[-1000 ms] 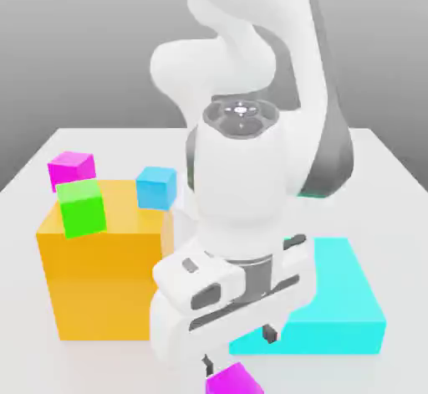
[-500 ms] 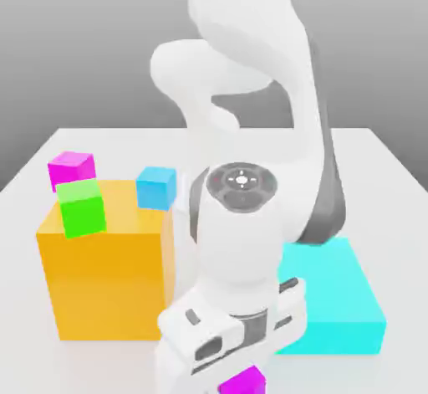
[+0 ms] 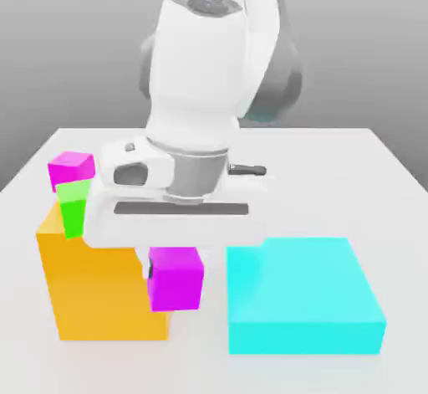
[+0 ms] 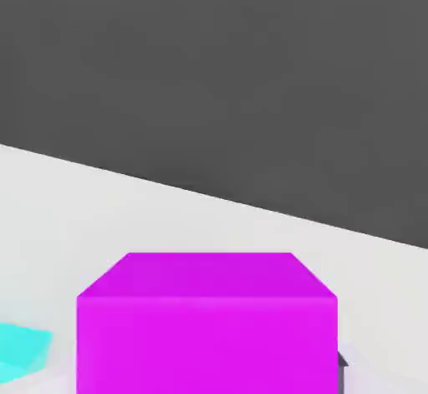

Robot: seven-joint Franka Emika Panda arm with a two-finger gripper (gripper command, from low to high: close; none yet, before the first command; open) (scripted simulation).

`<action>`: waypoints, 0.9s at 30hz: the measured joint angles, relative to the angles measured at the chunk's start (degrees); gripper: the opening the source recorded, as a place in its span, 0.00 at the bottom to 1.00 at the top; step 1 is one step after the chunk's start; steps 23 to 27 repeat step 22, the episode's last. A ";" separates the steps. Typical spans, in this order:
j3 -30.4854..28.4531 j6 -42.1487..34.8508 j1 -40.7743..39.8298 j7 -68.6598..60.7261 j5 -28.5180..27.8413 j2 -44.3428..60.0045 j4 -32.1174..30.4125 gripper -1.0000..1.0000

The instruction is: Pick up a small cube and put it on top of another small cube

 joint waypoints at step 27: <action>-13.85 -20.15 -17.99 -5.51 1.05 -28.53 -12.54 1.00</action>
